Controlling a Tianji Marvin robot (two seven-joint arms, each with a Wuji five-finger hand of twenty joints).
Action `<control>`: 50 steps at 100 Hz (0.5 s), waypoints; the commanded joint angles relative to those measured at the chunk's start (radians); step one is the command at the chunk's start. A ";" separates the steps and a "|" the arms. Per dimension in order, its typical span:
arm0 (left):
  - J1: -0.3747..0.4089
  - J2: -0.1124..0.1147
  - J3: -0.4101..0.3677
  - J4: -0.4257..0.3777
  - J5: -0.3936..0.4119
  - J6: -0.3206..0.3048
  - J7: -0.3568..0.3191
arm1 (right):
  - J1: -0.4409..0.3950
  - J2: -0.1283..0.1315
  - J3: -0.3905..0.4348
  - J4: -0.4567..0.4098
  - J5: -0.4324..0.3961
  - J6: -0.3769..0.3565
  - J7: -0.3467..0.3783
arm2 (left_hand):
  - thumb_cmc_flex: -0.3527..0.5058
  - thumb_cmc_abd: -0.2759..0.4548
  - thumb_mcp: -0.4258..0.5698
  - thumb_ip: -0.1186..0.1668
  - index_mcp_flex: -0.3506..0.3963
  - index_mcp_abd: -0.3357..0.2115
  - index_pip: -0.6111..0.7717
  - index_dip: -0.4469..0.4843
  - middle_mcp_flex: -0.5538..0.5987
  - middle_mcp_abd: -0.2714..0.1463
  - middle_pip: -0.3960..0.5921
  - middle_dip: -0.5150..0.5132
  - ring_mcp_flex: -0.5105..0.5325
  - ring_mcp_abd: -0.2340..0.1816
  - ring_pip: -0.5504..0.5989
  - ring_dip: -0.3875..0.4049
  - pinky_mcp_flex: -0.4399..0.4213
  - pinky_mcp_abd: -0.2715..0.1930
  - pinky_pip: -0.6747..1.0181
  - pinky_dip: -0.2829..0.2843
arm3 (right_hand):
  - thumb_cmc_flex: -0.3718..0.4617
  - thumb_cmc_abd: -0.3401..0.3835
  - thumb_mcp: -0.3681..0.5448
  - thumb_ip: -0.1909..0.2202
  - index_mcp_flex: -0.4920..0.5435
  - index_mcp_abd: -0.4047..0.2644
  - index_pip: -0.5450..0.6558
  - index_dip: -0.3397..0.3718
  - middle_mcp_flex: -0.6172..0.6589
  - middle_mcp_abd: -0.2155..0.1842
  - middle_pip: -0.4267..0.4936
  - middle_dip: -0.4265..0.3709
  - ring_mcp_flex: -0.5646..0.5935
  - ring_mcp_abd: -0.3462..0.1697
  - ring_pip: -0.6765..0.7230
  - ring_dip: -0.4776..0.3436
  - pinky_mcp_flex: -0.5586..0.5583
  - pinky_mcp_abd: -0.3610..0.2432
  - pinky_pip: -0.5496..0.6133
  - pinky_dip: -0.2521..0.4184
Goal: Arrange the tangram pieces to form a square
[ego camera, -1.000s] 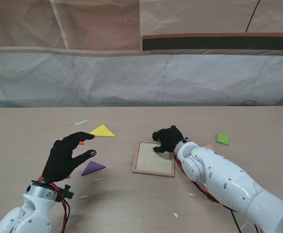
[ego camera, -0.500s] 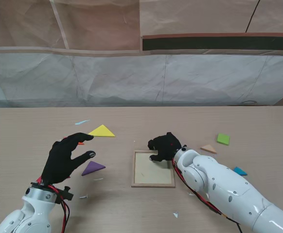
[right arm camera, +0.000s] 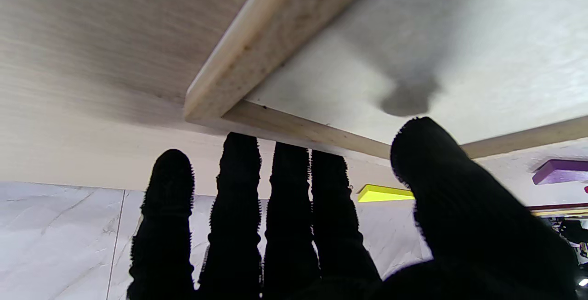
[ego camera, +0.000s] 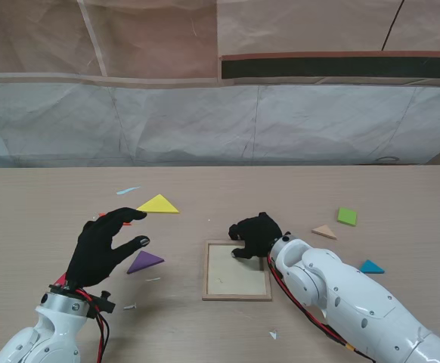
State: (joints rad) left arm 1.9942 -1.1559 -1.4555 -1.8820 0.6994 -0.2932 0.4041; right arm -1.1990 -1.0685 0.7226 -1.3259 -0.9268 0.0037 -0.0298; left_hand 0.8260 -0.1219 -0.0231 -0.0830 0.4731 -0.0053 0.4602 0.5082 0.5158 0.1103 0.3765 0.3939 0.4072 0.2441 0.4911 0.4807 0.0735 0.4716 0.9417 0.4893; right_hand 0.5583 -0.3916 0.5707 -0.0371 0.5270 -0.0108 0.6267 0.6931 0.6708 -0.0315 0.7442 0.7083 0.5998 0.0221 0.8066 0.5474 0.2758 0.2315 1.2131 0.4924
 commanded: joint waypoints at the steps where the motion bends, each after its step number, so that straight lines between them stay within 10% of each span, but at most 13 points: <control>1: 0.005 -0.004 0.000 -0.003 -0.002 0.000 -0.012 | -0.036 0.006 -0.019 0.030 -0.005 -0.001 0.025 | 0.019 0.051 -0.021 0.016 0.025 0.008 -0.001 -0.006 0.018 0.006 -0.024 -0.001 0.035 0.008 0.024 0.007 -0.017 -0.021 -0.002 0.000 | 0.000 0.007 -0.015 -0.010 0.053 -0.049 0.029 0.003 0.017 0.001 -0.015 -0.008 0.074 -0.018 0.010 -0.014 -0.006 -0.071 0.015 0.011; 50: 0.004 -0.003 0.000 -0.002 -0.002 -0.006 -0.019 | -0.079 0.007 0.006 0.012 -0.006 0.003 0.010 | 0.019 0.051 -0.021 0.016 0.026 0.008 -0.002 -0.006 0.019 0.006 -0.025 -0.001 0.037 0.010 0.026 0.008 -0.018 -0.020 -0.003 0.000 | 0.002 0.015 -0.036 -0.008 0.066 -0.047 0.022 0.015 0.023 0.001 -0.020 -0.008 0.074 -0.012 0.006 -0.012 -0.008 -0.069 0.013 0.012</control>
State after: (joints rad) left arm 1.9949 -1.1560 -1.4563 -1.8816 0.7000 -0.2983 0.4017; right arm -1.2399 -1.0671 0.7516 -1.3471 -0.9277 0.0112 -0.0485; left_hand 0.8260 -0.1218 -0.0232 -0.0830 0.4731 -0.0053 0.4602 0.5081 0.5158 0.1103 0.3764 0.3939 0.4072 0.2450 0.4914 0.4807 0.0735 0.4715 0.9417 0.4892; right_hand 0.5583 -0.3911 0.5506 -0.0371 0.5431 -0.0108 0.6164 0.6935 0.6728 -0.0312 0.7412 0.7083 0.5627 0.0279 0.7571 0.5283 0.2758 0.2315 1.2132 0.4924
